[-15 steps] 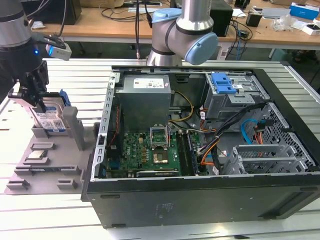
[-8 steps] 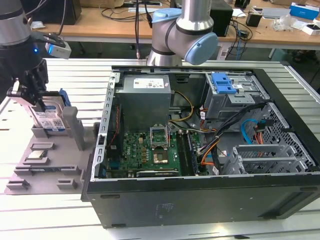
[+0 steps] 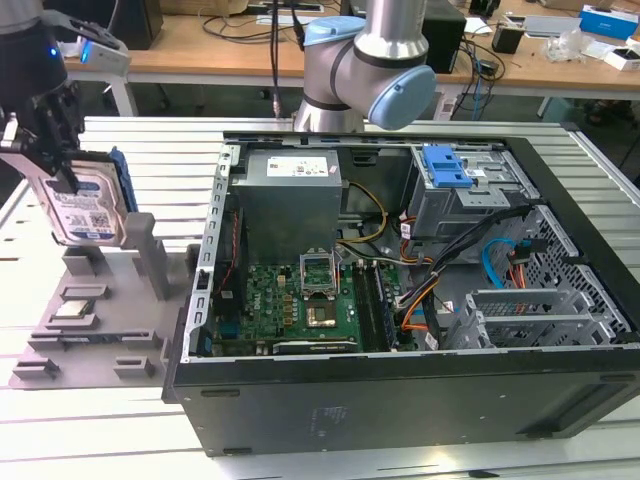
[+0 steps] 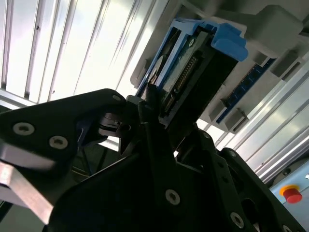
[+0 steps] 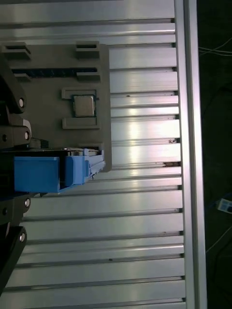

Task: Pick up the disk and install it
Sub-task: 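Pick up the disk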

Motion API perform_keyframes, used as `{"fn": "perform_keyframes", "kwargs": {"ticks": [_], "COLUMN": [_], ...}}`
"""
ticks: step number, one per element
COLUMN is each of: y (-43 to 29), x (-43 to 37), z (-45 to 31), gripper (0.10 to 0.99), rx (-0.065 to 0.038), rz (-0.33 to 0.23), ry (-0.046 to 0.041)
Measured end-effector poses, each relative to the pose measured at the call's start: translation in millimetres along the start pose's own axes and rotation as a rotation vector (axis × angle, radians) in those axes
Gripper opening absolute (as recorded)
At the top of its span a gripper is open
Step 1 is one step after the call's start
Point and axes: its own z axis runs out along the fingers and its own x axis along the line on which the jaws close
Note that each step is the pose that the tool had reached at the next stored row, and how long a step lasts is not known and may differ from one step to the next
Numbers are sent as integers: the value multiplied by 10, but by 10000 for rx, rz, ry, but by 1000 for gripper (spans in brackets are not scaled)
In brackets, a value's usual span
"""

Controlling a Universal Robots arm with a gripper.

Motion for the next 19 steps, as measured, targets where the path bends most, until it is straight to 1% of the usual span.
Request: {"fn": "perform_keyframes", "kwargs": {"ticks": [3,4,10,11,12,15,17,19], "y": [7,9,20,23,25,32,40,44], "x": [-21,-62,-134,-151,-159,-197,-235,-250], "z": [-110,-157,-299,-352,-378,-491,-642,-718], "gripper": [365,365,361,361,361,361,361,361], "rx": [0,2,2,2,1,2,2,3], "rz": [2,-1,1,1,0,1,1,1], "ry": [1,12,33,36,37,41,46,47]}}
